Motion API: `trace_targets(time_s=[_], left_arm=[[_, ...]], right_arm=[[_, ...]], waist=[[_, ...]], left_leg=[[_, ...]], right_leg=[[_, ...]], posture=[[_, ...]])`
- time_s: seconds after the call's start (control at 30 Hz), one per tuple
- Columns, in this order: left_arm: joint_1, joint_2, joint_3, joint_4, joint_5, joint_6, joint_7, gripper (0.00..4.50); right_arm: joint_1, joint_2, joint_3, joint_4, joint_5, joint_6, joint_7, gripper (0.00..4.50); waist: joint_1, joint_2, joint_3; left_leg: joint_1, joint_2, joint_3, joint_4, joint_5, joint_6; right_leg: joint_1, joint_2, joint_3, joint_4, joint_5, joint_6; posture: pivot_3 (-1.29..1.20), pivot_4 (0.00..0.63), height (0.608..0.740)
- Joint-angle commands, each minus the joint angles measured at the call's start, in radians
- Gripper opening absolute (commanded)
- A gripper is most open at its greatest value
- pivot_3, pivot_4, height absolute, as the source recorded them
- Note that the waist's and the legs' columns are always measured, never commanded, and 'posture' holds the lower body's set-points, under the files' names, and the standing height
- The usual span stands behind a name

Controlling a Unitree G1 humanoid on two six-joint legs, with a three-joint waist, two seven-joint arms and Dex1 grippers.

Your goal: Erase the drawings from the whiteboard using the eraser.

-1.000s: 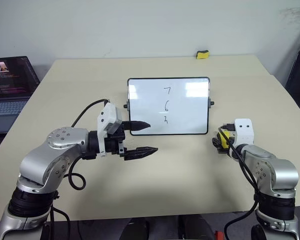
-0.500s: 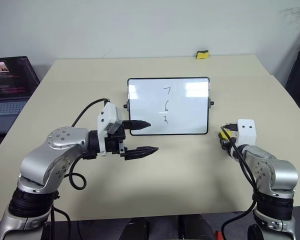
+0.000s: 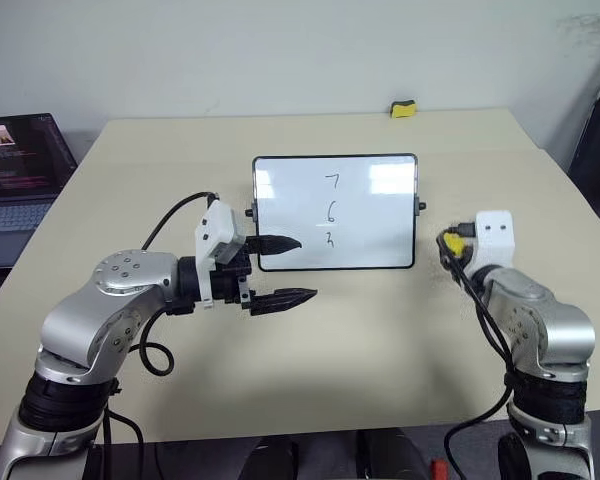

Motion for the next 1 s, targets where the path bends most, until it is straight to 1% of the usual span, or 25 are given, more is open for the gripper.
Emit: trace_targets(time_s=[0.03, 0.17, 0.33, 0.43, 0.53, 0.57, 0.7, 0.9, 1.0], left_arm=[[-0.013, -0.02, 0.032, 0.012, 0.05, -0.064, 0.054, 4.5], [-0.018, -0.058, 0.026, 0.061, 0.153, -0.147, 0.141, 4.5], [0.021, -0.104, 0.004, 0.092, 0.303, -0.245, 0.259, 4.5], [0.054, -0.12, 0.003, 0.075, 0.332, -0.26, 0.284, 4.5], [0.084, -0.126, 0.02, 0.042, 0.329, -0.25, 0.296, 4.5], [0.091, -0.125, 0.027, 0.034, 0.325, -0.247, 0.296, 4.5], [0.112, -0.11, 0.057, 0.002, 0.304, -0.234, 0.287, 4.5], [0.114, -0.101, 0.063, -0.009, 0.277, -0.222, 0.253, 4.5], [0.116, -0.093, 0.06, -0.018, 0.236, -0.208, 0.2, 4.5]], right_arm=[[-0.073, -0.019, 0.062, 0.02, -0.026, -0.176, 0.041, 1.27], [-0.139, -0.009, 0.135, 0.106, -0.053, -0.336, 0.081, 1.27], [-0.215, 0.043, 0.204, 0.259, -0.081, -0.493, 0.11, 1.27], [-0.246, 0.065, 0.218, 0.329, -0.091, -0.556, 0.125, 1.27], [-0.267, 0.076, 0.222, 0.374, -0.095, -0.593, 0.14, 1.27], [-0.267, 0.076, 0.218, 0.378, -0.093, -0.593, 0.143, 1.27], [-0.201, 0.037, 0.159, 0.295, -0.063, -0.482, 0.146, 1.27], [-0.094, -0.018, 0.096, 0.115, -0.048, -0.327, 0.139, 1.27], [-0.047, -0.027, 0.06, 0.023, -0.035, -0.217, 0.121, 1.27]], waist=[[0.0, 0.0, 0.0], [0.0, 0.0, 0.0], [-0.001, 0.0, 0.0], [-0.001, 0.0, 0.0], [0.0, 0.0, 0.0], [0.0, 0.0, 0.0], [0.004, 0.0, 0.0], [0.007, 0.0, 0.0], [0.003, 0.0, 0.0]], left_leg=[[0.0, 0.0, 0.0, 0.0, 0.0, 0.0], [0.0, 0.0, 0.0, 0.0, 0.0, 0.0], [0.0, 0.0, 0.0, 0.0, 0.001, -0.002], [-0.002, 0.0, 0.0, 0.0, 0.001, -0.003], [-0.002, 0.0, 0.0, 0.0, 0.001, -0.003], [-0.002, 0.0, 0.0, 0.0, 0.001, -0.003], [-0.002, 0.0, 0.0, 0.0, 0.001, -0.003], [-0.003, -0.001, 0.0, 0.0, 0.001, -0.001], [-0.002, 0.0, 0.0, 0.0, 0.0, -0.001]], right_leg=[[0.0, 0.0, 0.0, 0.0, 0.0, 0.0], [0.0, 0.0, 0.0, 0.0, 0.0, 0.0], [-0.001, 0.0, 0.001, 0.0, 0.0, 0.0], [-0.003, -0.001, 0.001, 0.0, 0.0, 0.0], [-0.003, -0.001, 0.001, 0.0, 0.0, 0.0], [-0.004, -0.001, 0.001, 0.0, 0.0, 0.0], [-0.004, -0.001, 0.001, 0.0, 0.0, 0.0], [-0.004, -0.001, 0.001, 0.0, 0.0, 0.0], [-0.004, -0.001, 0.001, 0.001, 0.0, 0.0]], posture=[[0.0, 0.15, 0.74], [0.0, 0.15, 0.74], [0.0, 0.15, 0.74], [0.0, 0.15, 0.74], [0.0, 0.15, 0.74], [0.0, 0.15, 0.74], [0.0, 0.15, 0.74], [0.0, 0.15, 0.74], [0.0, 0.15, 0.74]])
